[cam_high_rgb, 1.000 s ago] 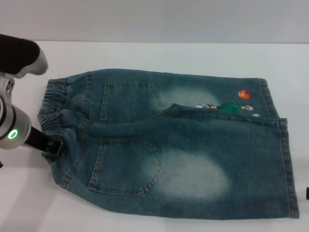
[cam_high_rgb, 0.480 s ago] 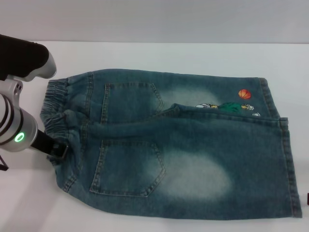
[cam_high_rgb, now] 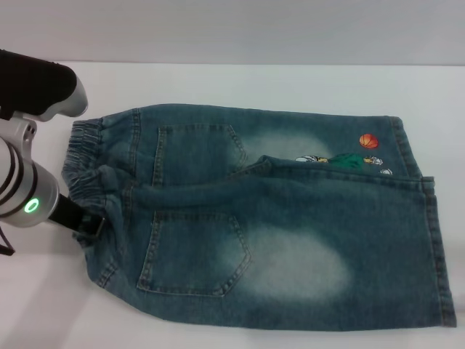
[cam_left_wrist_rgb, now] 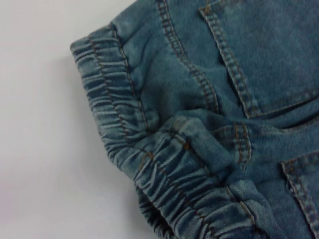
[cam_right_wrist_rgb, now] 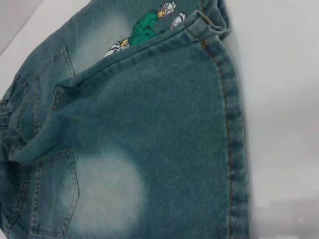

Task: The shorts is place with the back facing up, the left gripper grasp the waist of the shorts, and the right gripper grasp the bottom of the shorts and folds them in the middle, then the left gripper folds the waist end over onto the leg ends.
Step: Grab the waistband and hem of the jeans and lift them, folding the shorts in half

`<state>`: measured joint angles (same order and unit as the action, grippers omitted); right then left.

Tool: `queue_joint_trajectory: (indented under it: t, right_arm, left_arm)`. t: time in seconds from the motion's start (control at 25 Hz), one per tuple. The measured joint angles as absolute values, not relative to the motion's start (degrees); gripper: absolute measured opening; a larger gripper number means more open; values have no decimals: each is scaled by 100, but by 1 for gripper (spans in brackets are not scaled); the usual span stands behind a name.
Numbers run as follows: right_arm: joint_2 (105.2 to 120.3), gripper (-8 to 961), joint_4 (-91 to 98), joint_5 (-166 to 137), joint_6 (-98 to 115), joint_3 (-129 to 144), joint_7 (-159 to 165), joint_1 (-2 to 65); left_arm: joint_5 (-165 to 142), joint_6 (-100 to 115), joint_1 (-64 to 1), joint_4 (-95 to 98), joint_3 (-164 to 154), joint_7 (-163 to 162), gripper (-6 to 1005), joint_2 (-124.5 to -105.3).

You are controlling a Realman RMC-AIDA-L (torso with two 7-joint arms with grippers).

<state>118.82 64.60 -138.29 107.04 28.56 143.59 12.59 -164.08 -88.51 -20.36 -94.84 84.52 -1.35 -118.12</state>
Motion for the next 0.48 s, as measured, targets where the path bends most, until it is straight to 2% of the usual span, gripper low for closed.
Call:
queue_joint_trajectory:
  t: [0.48]
  right_arm:
    - [11882,539,6416,-13824,10632,2907,14326,1316]
  left_arm:
    - [-16419,-8942,-2041,-9716,8456,-204,204,-11803]
